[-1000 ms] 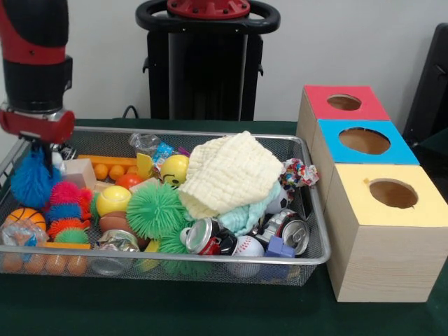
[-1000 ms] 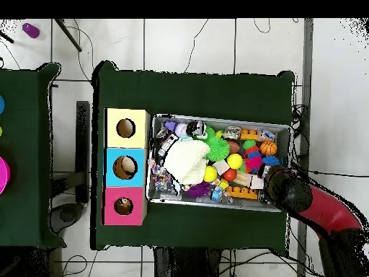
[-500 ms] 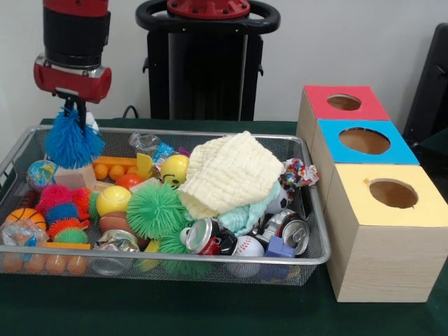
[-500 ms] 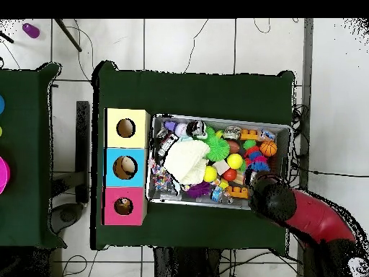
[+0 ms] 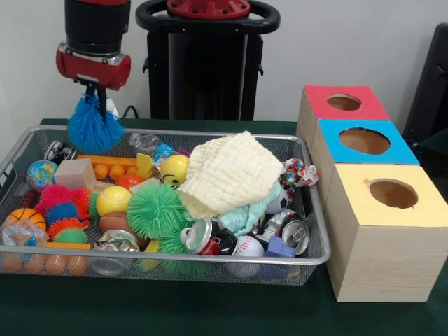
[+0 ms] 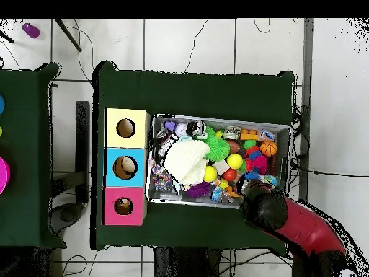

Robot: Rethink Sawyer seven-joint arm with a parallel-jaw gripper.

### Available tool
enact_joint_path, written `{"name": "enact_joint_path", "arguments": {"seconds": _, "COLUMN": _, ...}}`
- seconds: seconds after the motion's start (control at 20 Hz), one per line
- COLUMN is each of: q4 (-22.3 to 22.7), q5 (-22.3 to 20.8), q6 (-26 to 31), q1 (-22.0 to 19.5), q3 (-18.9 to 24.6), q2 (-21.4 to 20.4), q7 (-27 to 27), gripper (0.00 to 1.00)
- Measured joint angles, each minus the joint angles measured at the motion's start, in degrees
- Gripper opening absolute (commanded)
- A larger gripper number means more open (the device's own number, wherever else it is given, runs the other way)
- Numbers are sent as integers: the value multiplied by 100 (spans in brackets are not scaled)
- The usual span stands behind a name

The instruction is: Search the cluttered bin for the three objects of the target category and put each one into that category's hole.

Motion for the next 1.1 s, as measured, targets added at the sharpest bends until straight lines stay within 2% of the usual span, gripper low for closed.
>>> {"name": "enact_joint_path", "arguments": {"seconds": 0.55, "q4": 301, "q5": 379, "q6": -1, "q1": 454, "q3": -314, "q2": -2, "q7": 0, "gripper": 0}}
{"name": "enact_joint_path", "arguments": {"seconds": 1.1, "q4": 491, "q5": 635, "q6": -46, "q1": 600, "q3": -454, "q2": 63, "q7": 1, "gripper": 0}}
